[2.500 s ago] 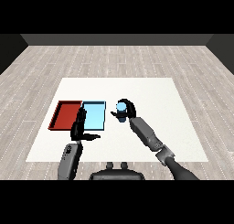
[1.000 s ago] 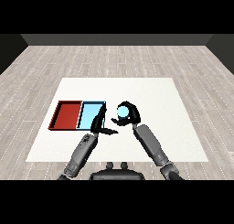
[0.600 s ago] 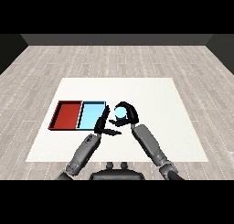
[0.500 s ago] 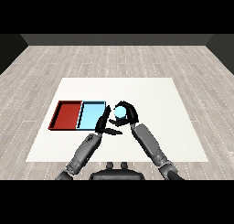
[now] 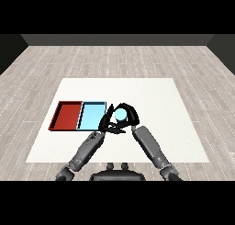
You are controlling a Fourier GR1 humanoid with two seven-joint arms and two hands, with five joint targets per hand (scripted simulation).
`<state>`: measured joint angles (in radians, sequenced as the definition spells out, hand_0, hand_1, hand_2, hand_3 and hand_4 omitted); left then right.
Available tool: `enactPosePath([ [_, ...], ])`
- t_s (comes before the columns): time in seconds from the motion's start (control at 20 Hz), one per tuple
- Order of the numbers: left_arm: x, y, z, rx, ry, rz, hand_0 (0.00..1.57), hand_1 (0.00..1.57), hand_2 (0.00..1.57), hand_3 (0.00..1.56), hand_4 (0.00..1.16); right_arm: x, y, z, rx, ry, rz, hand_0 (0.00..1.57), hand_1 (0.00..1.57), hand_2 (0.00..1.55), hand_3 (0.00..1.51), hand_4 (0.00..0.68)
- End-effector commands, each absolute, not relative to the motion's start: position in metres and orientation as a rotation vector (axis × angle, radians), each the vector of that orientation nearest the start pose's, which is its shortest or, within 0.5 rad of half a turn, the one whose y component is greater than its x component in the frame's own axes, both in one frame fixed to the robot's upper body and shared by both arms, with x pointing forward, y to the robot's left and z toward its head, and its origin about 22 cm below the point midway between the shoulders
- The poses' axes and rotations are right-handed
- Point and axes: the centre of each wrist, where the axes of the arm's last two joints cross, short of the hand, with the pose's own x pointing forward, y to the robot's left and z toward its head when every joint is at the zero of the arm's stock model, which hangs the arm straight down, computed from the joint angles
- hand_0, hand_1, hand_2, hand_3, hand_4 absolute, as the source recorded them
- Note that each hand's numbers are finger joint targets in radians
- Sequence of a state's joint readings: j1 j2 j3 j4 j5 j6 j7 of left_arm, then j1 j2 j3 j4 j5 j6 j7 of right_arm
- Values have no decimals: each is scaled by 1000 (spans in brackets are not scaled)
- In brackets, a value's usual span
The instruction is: Pick the blue can and put it in the blue box
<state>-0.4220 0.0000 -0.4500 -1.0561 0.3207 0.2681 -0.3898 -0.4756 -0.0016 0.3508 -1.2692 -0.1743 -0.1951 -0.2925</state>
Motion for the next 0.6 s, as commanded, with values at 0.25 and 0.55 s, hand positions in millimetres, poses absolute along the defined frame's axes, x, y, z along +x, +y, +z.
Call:
enactPosePath([
  [0.25,307,97,-34,-299,-1723,-169,0,0,0,0,0,307,-75,40,370,-1920,240,1420,1420,1442,1399,617],
  [0.55,311,83,-17,-284,-1772,-177,0,0,0,0,174,305,-59,43,386,-1919,292,1319,1319,1426,1395,617],
])
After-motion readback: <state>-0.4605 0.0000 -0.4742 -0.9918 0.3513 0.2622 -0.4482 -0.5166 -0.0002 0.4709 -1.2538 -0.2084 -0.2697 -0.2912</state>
